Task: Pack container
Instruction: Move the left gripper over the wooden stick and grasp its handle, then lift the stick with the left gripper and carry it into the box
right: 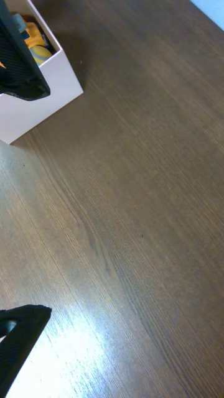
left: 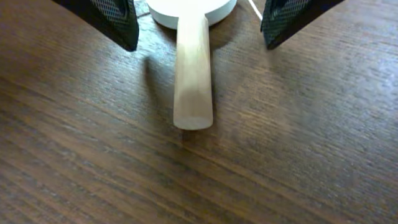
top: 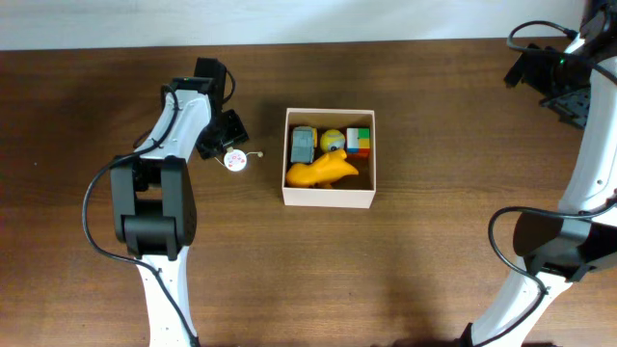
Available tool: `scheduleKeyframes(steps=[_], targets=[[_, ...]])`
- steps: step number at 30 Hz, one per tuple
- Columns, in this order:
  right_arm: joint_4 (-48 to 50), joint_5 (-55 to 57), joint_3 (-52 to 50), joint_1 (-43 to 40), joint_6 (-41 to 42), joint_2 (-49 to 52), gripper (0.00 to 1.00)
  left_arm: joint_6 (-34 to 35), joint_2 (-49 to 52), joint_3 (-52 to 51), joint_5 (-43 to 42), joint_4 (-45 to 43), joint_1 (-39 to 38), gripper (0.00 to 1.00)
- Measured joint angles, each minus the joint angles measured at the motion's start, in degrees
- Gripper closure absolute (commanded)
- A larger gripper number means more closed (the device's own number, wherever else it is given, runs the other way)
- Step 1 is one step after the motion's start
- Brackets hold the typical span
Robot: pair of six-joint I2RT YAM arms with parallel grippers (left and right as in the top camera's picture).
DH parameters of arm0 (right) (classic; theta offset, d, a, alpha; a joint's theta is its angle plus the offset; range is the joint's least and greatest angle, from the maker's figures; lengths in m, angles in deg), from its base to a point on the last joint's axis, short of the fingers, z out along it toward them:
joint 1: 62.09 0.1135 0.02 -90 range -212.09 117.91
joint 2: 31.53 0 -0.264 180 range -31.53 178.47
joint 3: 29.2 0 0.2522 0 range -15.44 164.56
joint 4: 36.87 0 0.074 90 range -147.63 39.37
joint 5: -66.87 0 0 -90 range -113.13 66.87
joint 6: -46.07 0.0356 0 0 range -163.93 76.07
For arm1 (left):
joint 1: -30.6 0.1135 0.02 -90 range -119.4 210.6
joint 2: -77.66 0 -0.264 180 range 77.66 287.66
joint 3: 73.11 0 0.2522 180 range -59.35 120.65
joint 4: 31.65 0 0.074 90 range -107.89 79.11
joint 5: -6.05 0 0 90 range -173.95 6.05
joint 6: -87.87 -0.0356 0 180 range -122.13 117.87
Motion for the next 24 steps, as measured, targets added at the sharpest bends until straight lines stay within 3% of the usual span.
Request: scheduleKeyframes(steps=[6, 12, 18, 23, 24], targets=[[0.00, 0.00, 0.00, 0.00, -0.02, 0.00, 0.01, 0.17, 0.00, -1.07, 0.04, -2.75, 0.00, 0.40], [0.02, 0.00, 0.00, 0.00, -0.02, 0.00, 0.01, 0.35, 0.04, -1.25, 0.04, -3.69, 0.04, 0.62], [0.00, 0.00, 0.00, 0.00, 0.00, 0.00, 0.01, 0.35, 0.42, -1.14, 0.57, -3.48, 0.04, 0.69], [0.00, 0.00, 0.00, 0.00, -0.02, 0.00, 0.01, 0.48, 0.52, -1.07, 1.09, -3.10, 0.22, 0.91], [0.00, 0.00, 0.00, 0.00, -0.02, 0.00, 0.01, 0.50, 0.52, -1.05, 1.01, -3.10, 0.26, 0.92]])
